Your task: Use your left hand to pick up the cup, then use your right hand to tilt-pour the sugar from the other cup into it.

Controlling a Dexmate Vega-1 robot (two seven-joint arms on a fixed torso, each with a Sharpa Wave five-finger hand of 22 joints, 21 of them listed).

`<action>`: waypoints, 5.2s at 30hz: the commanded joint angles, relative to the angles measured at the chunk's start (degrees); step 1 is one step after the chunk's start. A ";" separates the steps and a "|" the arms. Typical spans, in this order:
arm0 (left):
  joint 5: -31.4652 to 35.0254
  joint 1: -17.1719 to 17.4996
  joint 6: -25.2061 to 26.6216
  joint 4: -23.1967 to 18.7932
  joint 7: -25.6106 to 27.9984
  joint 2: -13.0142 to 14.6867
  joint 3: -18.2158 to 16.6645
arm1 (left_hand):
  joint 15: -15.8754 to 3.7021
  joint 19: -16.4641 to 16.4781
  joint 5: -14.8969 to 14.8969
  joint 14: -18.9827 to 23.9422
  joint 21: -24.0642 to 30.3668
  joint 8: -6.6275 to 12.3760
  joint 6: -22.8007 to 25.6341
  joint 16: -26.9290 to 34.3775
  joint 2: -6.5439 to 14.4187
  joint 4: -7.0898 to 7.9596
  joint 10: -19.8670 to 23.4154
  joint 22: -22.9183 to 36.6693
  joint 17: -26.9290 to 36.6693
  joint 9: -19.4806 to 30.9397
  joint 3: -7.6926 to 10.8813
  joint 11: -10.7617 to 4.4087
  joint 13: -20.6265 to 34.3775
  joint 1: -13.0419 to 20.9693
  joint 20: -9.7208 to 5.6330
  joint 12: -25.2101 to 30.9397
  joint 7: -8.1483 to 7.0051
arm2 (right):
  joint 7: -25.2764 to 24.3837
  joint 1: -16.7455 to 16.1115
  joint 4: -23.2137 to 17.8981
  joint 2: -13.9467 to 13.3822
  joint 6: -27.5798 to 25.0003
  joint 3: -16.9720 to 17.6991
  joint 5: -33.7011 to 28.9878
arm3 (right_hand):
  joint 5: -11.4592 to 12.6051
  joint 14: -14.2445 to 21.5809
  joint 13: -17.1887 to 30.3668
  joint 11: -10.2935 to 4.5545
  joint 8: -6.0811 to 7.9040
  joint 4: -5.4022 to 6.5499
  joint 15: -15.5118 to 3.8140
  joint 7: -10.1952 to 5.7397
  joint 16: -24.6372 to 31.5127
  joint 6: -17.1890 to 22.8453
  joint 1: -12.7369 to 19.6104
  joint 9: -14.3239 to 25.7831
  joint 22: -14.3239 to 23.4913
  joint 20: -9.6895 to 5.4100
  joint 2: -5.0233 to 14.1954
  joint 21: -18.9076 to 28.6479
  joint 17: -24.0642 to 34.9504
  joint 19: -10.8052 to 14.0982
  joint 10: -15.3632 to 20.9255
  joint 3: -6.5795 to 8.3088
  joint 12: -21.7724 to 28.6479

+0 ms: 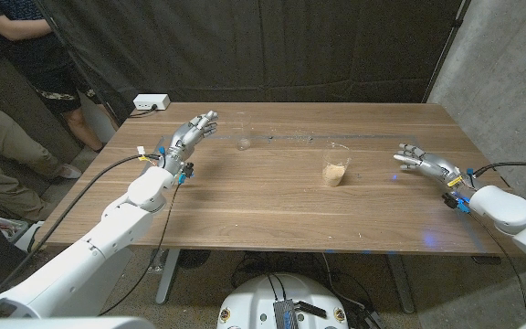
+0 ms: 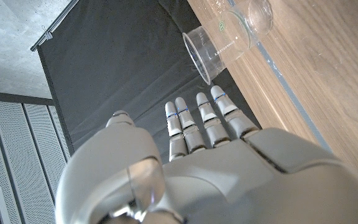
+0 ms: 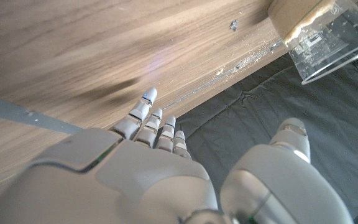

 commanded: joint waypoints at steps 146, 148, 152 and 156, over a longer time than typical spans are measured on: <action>1.40 -6.26 -1.89 7.66 -8.78 0.43 1.56 | -6.21 0.18 0.19 1.14 -0.75 0.14 1.89 -0.13 -0.30 0.01 1.44 0.28 -0.09 -0.02 1.37 0.09 0.45 -1.04 -0.76 0.12 -0.11 | -10.25 3.70 -4.26 7.16 2.53 -9.43 -16.66 | 3.06 -1.24 -1.33 -0.85 0.28 -0.08 -7.35 -0.32 0.43 1.26 5.74 0.39 0.30 -4.13 1.79 -6.25 0.27 0.49 -1.44 -1.52 1.06; 1.35 -6.21 -1.82 7.62 -8.80 0.40 1.59 | -6.18 0.19 0.19 1.10 -0.76 0.13 1.90 -0.15 -0.30 0.01 1.43 0.28 -0.09 -0.02 1.38 0.07 0.45 -1.05 -0.78 0.11 -0.08 | -10.40 3.60 -4.25 7.16 2.67 -9.43 -16.78 | 3.10 -1.07 -1.34 -0.86 0.31 -0.16 -7.48 -0.34 0.50 1.33 6.06 0.38 0.30 -4.16 1.86 -6.32 0.27 0.56 -1.35 -1.44 1.11; 1.42 -5.94 -1.71 7.28 -8.64 0.58 1.54 | -6.18 0.19 0.19 1.09 -0.77 0.11 1.89 -0.16 -0.30 0.00 1.55 0.28 -0.09 -0.02 1.42 0.09 0.46 -1.07 -0.84 0.14 -0.05 | -10.47 3.59 -4.31 7.24 2.72 -9.54 -16.95 | 3.18 -0.93 -1.36 -0.82 0.44 -0.28 -7.51 -0.37 0.54 1.63 6.64 0.38 0.30 -4.17 1.98 -6.45 0.27 0.68 -1.35 -1.31 1.13; 1.58 -5.79 -1.72 7.00 -8.41 0.78 1.41 | -6.16 0.18 0.19 1.10 -0.79 0.10 1.90 -0.16 -0.31 -0.01 1.55 0.28 -0.10 -0.02 1.44 0.04 0.47 -1.08 -0.80 0.13 -0.06 | -10.42 4.02 -4.03 7.67 3.08 -9.90 -17.21 | 3.23 -0.84 -1.37 -1.00 0.47 -0.36 -7.53 -0.43 0.56 1.70 7.00 0.38 0.31 -4.18 2.01 -6.55 0.26 0.75 -1.29 -1.26 1.18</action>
